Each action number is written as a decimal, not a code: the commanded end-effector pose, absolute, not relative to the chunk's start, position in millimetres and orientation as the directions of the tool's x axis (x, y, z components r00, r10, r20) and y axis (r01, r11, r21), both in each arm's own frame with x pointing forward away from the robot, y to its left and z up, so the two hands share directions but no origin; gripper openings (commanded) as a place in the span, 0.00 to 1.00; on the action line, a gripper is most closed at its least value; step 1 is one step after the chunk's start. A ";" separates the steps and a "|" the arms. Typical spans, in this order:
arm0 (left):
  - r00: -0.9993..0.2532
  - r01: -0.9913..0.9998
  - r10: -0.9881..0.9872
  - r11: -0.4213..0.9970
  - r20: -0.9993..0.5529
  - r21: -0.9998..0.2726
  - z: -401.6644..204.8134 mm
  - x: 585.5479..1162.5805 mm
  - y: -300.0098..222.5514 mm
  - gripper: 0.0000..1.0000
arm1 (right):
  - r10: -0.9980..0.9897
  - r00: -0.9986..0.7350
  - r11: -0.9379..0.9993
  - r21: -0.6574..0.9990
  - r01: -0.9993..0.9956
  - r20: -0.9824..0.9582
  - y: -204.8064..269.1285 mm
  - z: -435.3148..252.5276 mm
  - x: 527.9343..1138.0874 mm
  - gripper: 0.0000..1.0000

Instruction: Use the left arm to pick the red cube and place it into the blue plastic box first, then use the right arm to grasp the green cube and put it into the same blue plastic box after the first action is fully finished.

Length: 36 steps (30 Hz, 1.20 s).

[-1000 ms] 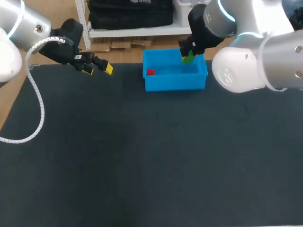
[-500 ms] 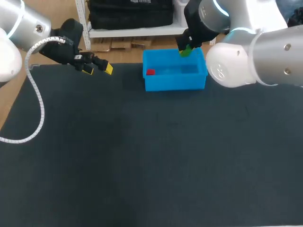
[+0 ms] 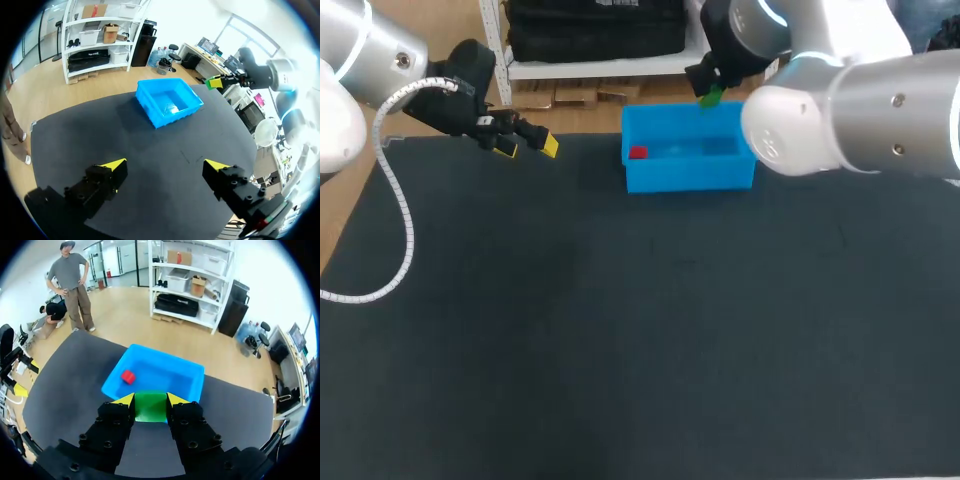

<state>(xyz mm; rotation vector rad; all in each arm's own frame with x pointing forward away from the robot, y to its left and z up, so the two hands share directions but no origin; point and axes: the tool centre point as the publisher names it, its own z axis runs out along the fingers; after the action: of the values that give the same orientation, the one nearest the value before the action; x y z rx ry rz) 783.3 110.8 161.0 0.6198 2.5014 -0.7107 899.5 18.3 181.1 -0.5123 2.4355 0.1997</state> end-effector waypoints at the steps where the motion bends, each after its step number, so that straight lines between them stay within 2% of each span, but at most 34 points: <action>1: -0.788 0.533 0.290 0.762 -0.543 -0.367 160.5 782.6 111.6 1.00 | -0.317 -0.724 0.913 0.010 -0.408 -0.613 19.3 178.9 905.3 0.00; 36: -0.788 0.533 0.290 0.762 -0.543 -0.367 160.5 782.6 111.6 1.00 | -0.428 -0.677 0.876 -0.089 -0.474 -0.598 21.1 147.0 936.5 0.00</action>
<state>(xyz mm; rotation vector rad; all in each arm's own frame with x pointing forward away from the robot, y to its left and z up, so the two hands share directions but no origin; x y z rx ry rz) 783.3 110.8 161.1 0.6198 2.5013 -0.7107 926.9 17.9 148.1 -0.6434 2.3997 0.0949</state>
